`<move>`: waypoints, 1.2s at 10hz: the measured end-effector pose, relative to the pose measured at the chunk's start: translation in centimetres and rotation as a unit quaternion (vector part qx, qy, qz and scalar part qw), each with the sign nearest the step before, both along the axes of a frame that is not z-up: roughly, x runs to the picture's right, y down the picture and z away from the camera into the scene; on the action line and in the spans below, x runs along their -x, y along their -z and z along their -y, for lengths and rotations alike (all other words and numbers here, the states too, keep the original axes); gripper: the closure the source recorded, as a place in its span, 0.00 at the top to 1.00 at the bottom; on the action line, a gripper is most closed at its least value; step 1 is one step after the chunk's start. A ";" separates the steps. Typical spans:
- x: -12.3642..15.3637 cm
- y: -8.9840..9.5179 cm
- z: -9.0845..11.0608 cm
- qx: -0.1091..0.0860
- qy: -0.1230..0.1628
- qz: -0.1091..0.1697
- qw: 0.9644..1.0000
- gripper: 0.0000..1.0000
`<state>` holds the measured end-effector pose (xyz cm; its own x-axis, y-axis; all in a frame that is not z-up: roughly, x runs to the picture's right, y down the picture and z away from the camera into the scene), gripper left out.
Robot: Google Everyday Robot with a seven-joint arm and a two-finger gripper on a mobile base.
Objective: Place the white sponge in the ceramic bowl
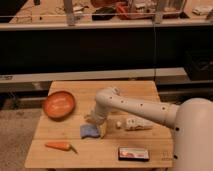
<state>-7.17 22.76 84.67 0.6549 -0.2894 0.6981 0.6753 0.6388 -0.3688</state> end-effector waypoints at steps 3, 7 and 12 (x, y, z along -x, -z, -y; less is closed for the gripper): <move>-0.1 0.0 0.0 0.000 0.001 0.000 1.000 0.80; 0.2 -0.2 0.0 0.000 0.001 0.002 1.000 0.80; 0.3 -0.3 0.0 0.000 0.002 0.004 1.000 0.80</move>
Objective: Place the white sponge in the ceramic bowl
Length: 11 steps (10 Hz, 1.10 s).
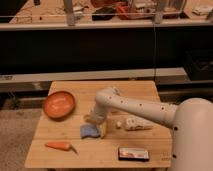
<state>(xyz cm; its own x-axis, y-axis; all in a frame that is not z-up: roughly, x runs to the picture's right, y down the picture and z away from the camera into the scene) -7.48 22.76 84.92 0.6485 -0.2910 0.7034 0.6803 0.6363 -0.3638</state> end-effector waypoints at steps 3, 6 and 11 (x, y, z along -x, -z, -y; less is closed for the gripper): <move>-0.3 0.1 0.1 0.000 -0.001 -0.001 1.000 0.80; 0.1 -0.1 0.1 0.001 0.000 0.001 1.000 0.80; 0.3 -0.2 0.1 0.001 0.000 0.003 1.000 0.80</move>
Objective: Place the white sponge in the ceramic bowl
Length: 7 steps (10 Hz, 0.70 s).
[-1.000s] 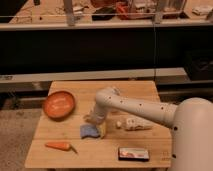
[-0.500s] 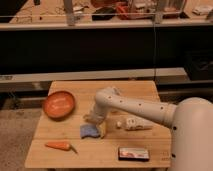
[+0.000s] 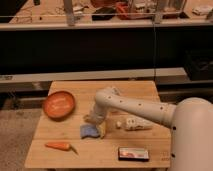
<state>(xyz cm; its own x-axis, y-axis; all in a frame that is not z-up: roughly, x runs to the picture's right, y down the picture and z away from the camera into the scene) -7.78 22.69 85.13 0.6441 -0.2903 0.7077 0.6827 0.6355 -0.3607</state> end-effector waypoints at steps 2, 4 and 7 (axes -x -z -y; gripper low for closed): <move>-0.3 0.1 0.1 0.001 -0.001 -0.001 1.000 0.80; -0.3 0.1 0.2 0.000 -0.002 -0.002 1.000 0.74; -0.3 0.1 0.2 0.000 -0.001 -0.001 1.000 0.80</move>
